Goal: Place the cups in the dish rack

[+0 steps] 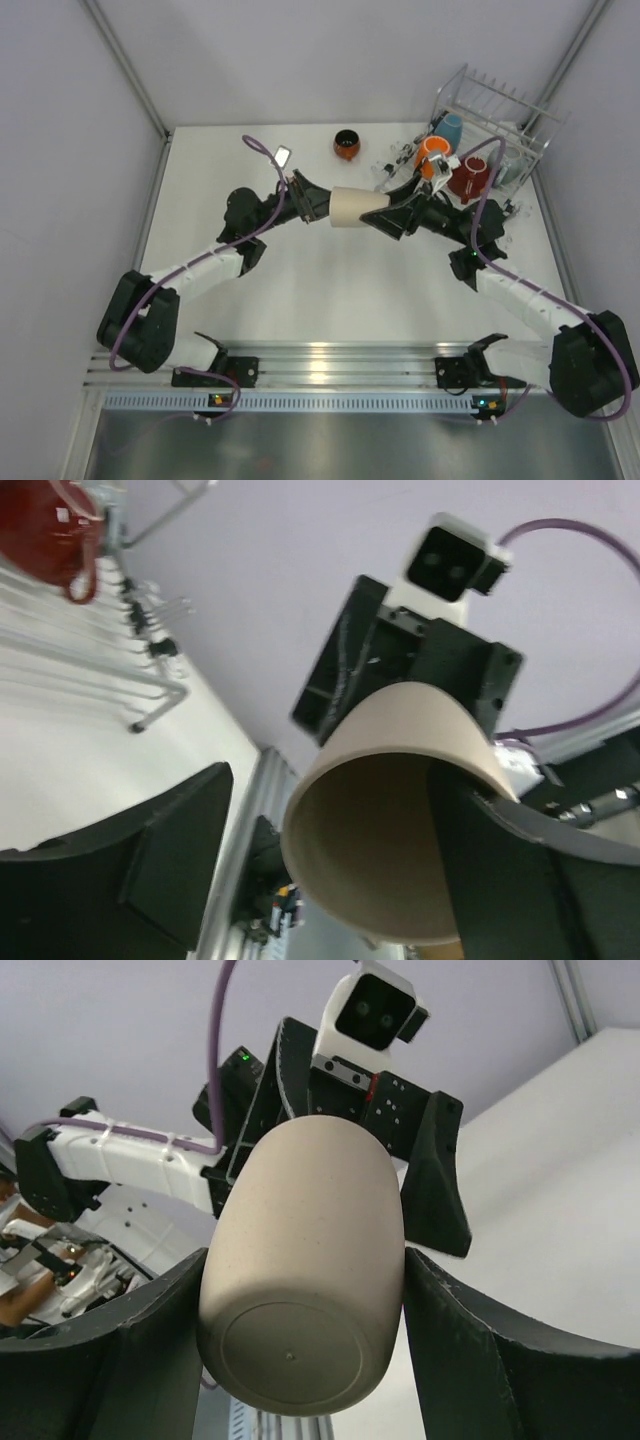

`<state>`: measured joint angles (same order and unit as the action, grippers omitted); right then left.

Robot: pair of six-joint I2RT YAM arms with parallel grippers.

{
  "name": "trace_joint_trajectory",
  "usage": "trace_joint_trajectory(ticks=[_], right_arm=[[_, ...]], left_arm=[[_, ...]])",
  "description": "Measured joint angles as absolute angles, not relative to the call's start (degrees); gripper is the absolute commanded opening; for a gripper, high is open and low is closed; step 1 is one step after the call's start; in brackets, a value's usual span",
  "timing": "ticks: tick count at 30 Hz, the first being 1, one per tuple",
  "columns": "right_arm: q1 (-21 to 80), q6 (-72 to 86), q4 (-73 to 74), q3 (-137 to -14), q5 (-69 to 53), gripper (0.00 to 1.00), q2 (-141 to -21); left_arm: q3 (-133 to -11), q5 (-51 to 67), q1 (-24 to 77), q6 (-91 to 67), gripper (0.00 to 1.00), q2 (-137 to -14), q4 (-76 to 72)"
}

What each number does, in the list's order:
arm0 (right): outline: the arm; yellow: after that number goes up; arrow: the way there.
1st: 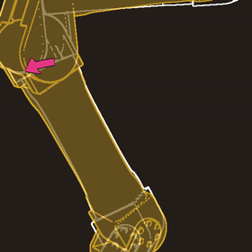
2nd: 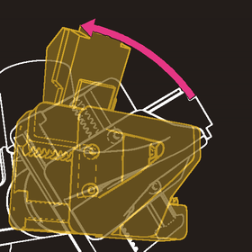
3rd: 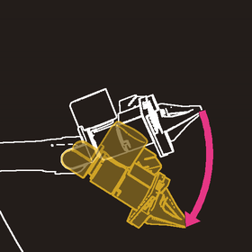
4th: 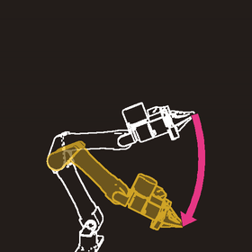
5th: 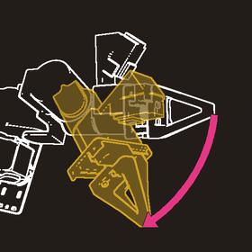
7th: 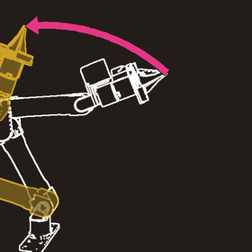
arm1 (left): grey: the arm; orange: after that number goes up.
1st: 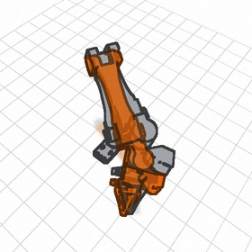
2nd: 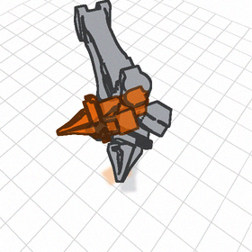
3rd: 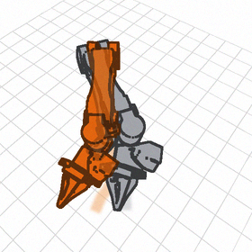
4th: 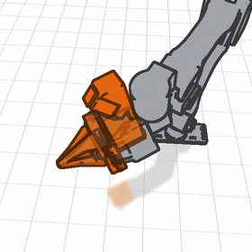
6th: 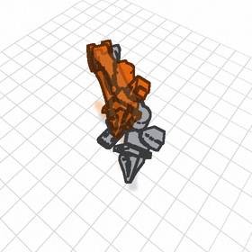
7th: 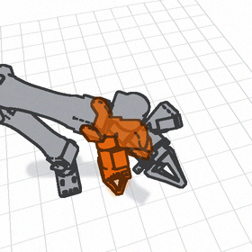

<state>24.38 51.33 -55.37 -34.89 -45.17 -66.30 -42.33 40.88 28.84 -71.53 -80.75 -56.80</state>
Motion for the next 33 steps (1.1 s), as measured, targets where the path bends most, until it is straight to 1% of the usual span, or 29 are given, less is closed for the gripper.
trace_joint_trajectory(ticks=[1, 2, 4, 8, 15, 18, 23, 25, 29, 33], right_arm=[[24.38, 49.65, -51.72, -35.64, -44.69, 0.0, -65.54], [24.38, 48.12, -47.42, -36.73, -43.88, 0.0, -64.47], [24.38, 44.31, -39.83, -38.85, -40.23, 0.0, -62.33], [23.75, 38.0, -24.05, -43.35, -28.71, 0.0, -59.35], [16.97, 31.42, -0.38, -52.38, -17.87, 0.0, -65.1], [14.44, 28.56, 7.73, -56.05, -11.4, 0.0, -66.67], [13.54, 23.4, 21.3, -65.89, 6.5, 0.0, -69.58], [13.3, 21.54, 24.62, -70.11, 11.18, 0.0, -71.85], [12.16, 18.37, 30.22, -76.36, 17.04, 0.0, -77.19], [10.28, 16.27, 34.5, -77.43, 19.31, 0.0, -81.36]], left_arm=[[-42.33, 39.81, 28.58, -69.91, 0.96, -79.88, -53.6], [-42.33, 37.45, 28.45, -67.7, 0.98, -78.59, -49.45], [-42.65, 33.52, 28.16, -64.16, 0.98, -75.85, -40.99], [-46.15, 23.97, 27.22, -56.55, 0.98, -71.05, -21.98], [-48.93, 13.08, 24.29, -47.46, 0.98, -69.1, -0.34], [-48.93, 10.83, 24.27, -44.25, 0.98, -67.81, 5.28], [-48.95, 7.51, 24.29, -38.94, 0.98, -62.63, 12.19], [-48.95, 6.07, 24.29, -37.26, 0.98, -60.18, 14.2], [-48.95, 4.4, 24.29, -35.2, 0.98, -57.21, 16.01], [-48.95, 3.77, 24.29, -33.95, 0.98, -56.42, 17.37]])
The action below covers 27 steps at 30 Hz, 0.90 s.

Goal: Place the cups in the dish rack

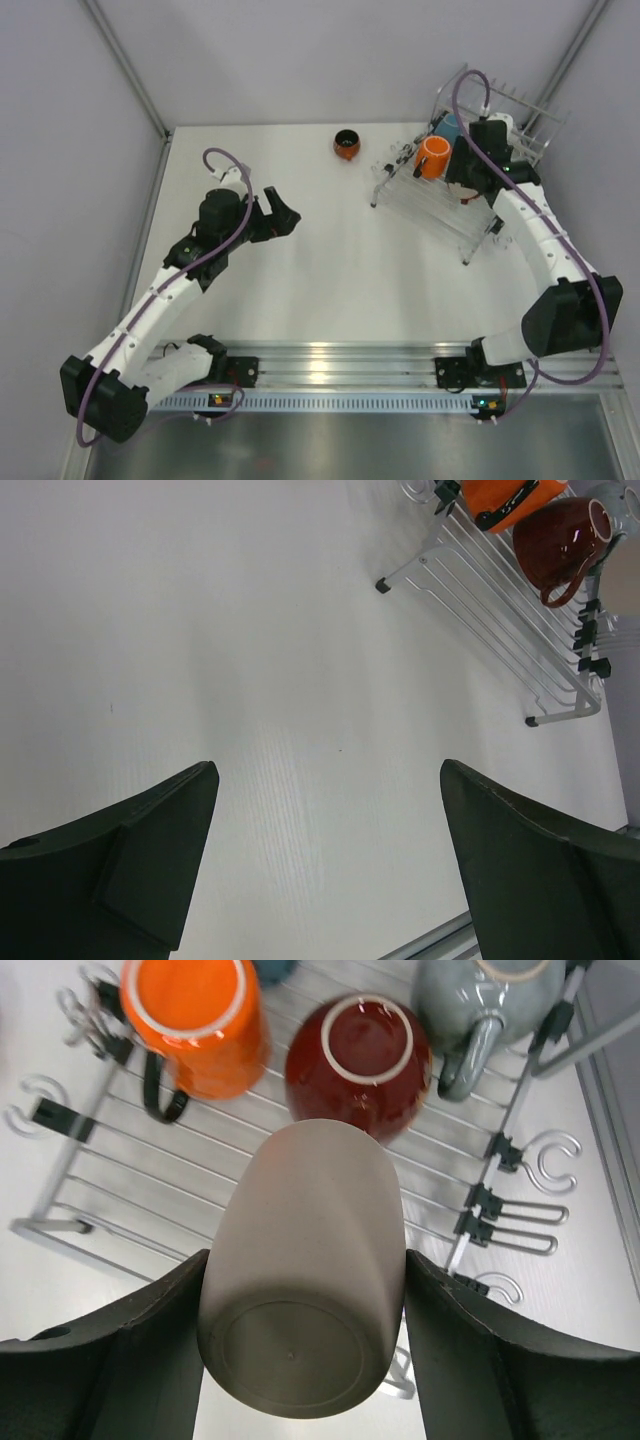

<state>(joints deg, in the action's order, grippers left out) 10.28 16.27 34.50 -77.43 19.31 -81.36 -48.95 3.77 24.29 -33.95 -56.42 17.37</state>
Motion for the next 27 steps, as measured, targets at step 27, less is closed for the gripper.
trace_joint_trajectory(ticks=[27], right_arm=[[5.3, 14.68, 44.75, -72.51, 10.83, 0.09, -89.52]], left_arm=[[-48.93, 4.21, 24.29, -33.06, 0.98, -58.3, 18.31]])
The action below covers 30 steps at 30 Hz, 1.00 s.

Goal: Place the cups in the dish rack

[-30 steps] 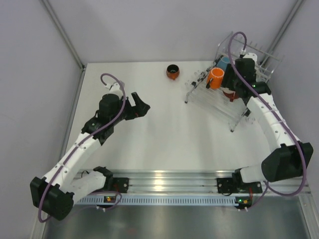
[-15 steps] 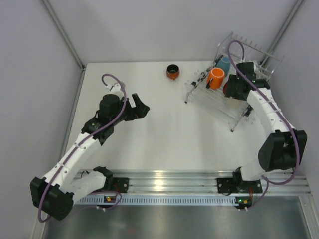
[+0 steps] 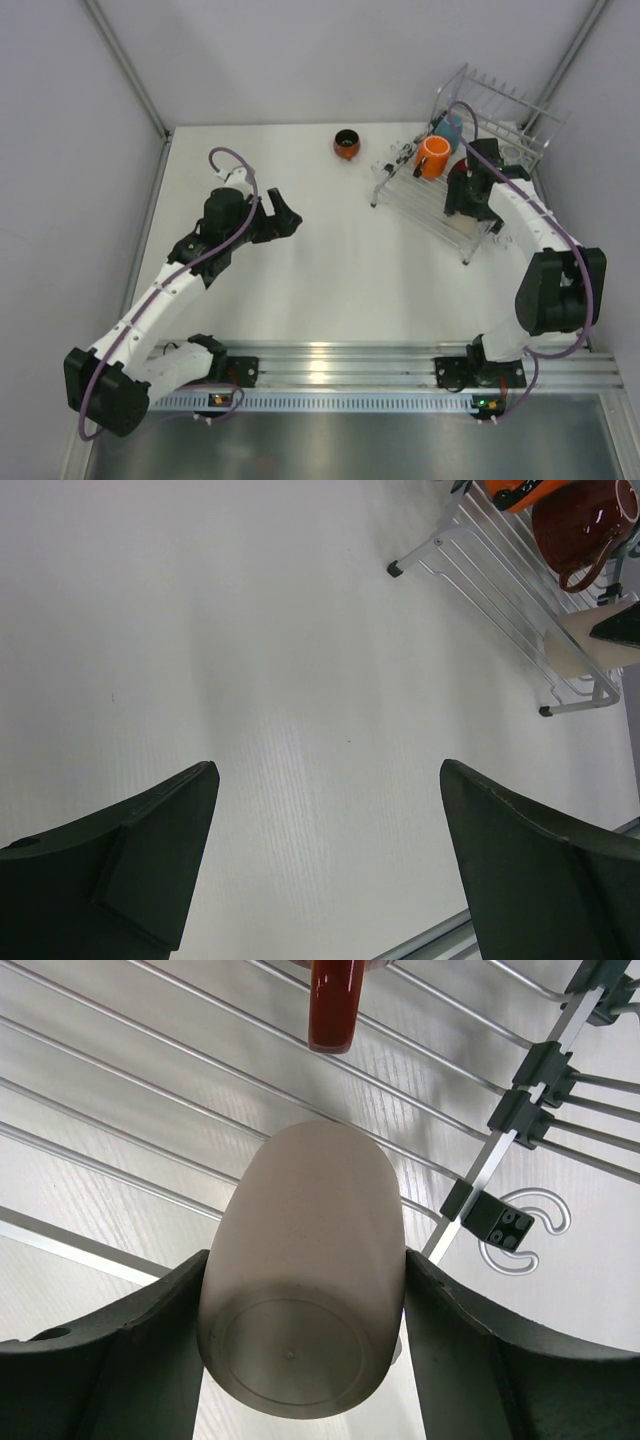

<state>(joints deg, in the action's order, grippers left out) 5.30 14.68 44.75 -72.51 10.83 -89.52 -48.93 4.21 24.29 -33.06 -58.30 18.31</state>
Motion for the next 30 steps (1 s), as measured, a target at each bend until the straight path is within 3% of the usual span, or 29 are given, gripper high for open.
trace_joint_trajectory(ticks=[2, 3, 4, 9, 14, 18, 30], right_arm=[[5.02, 14.74, 44.71, -72.4, 10.41, 0.18, -89.47], [4.84, 14.76, 44.66, -72.38, 10.26, 0.3, -89.47], [4.69, 14.81, 44.64, -72.36, 10.09, 0.35, -89.45], [4.25, 15.18, 44.6, -72.25, 9.65, 0.52, -89.34], [3.95, 15.22, 44.62, -72.23, 9.67, 0.61, -89.27], [3.84, 15.51, 44.6, -72.1, 9.8, 0.79, -89.17], [3.51, 15.53, 44.75, -72.03, 10.48, 0.91, -86.24]], left_arm=[[-48.93, 4.47, 24.29, -33.08, 0.98, -58.46, 18.33], [-48.93, 4.62, 24.29, -33.06, 0.97, -58.5, 18.31], [-48.93, 4.73, 24.29, -33.08, 0.97, -58.52, 18.31], [-48.93, 5.08, 24.29, -33.08, 0.97, -58.52, 18.31], [-48.69, 5.08, 24.29, -33.08, 0.97, -58.0, 18.31], [-48.62, 5.08, 24.29, -33.12, 0.97, -57.49, 18.31], [-48.64, 6.2, 24.29, -33.34, 0.97, -57.67, 18.28]])
